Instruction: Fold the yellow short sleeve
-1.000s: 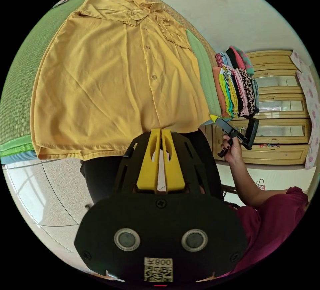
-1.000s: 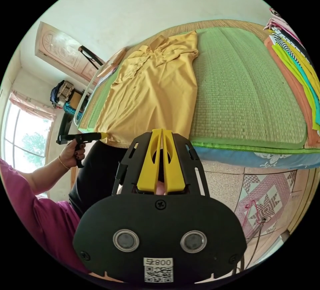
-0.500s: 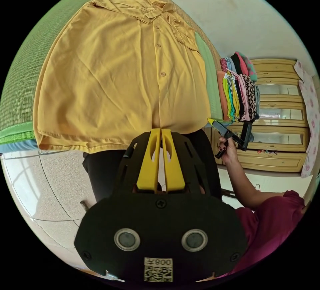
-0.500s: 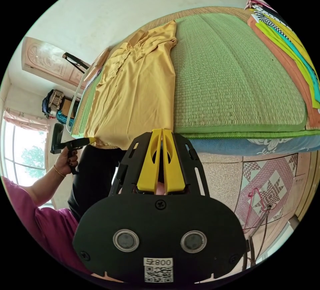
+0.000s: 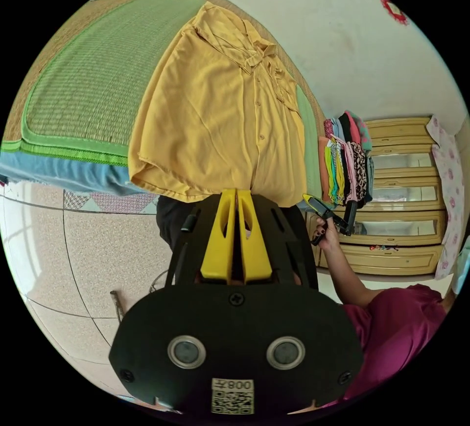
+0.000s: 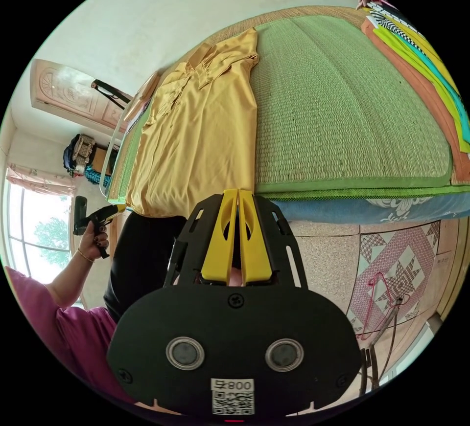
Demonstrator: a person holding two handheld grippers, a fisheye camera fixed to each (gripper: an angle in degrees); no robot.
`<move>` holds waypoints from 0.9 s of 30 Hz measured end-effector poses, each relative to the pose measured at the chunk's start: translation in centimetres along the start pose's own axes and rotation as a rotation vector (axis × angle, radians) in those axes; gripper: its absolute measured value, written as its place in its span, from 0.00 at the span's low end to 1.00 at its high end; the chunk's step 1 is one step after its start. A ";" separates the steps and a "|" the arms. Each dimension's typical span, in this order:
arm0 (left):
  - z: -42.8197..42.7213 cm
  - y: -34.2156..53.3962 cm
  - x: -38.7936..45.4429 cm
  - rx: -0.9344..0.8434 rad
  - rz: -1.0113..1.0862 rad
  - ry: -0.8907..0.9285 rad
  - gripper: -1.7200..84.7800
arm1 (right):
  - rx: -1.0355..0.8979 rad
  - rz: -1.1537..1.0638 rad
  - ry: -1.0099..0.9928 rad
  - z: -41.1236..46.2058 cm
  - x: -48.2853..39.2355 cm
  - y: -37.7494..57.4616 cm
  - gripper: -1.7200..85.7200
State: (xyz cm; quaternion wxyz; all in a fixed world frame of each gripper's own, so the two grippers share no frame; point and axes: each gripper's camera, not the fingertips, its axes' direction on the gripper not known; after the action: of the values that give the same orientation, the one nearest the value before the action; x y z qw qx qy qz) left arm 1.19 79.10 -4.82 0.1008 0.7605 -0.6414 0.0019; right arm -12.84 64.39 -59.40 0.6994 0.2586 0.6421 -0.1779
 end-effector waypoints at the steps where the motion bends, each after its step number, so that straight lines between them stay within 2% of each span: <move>1: -1.0 0.3 -0.8 0.034 -0.016 -0.010 0.03 | -0.002 -0.002 0.003 0.0 -0.1 0.0 0.02; 9: -5.8 2.6 -5.8 0.133 -0.106 -0.181 0.06 | -0.005 0.008 0.000 0.2 -0.5 0.4 0.02; 14: -6.2 2.7 -8.9 0.146 -0.173 -0.164 0.09 | -0.009 0.010 0.003 0.6 -0.6 0.4 0.02; 22: -7.2 4.0 -12.3 0.168 -0.225 -0.117 0.08 | -0.025 -0.011 0.007 0.5 -1.2 0.3 0.02; 27: -8.4 4.6 -13.1 0.194 -0.190 -0.070 0.11 | 0.063 -0.006 0.052 -2.3 -1.1 0.9 0.04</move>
State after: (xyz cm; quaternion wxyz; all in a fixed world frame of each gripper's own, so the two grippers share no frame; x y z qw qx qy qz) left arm -4.55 92.46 2.38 0.0040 0.8235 -0.5666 0.0276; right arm -14.33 66.37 -58.24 0.6733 0.2831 0.6550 -0.1936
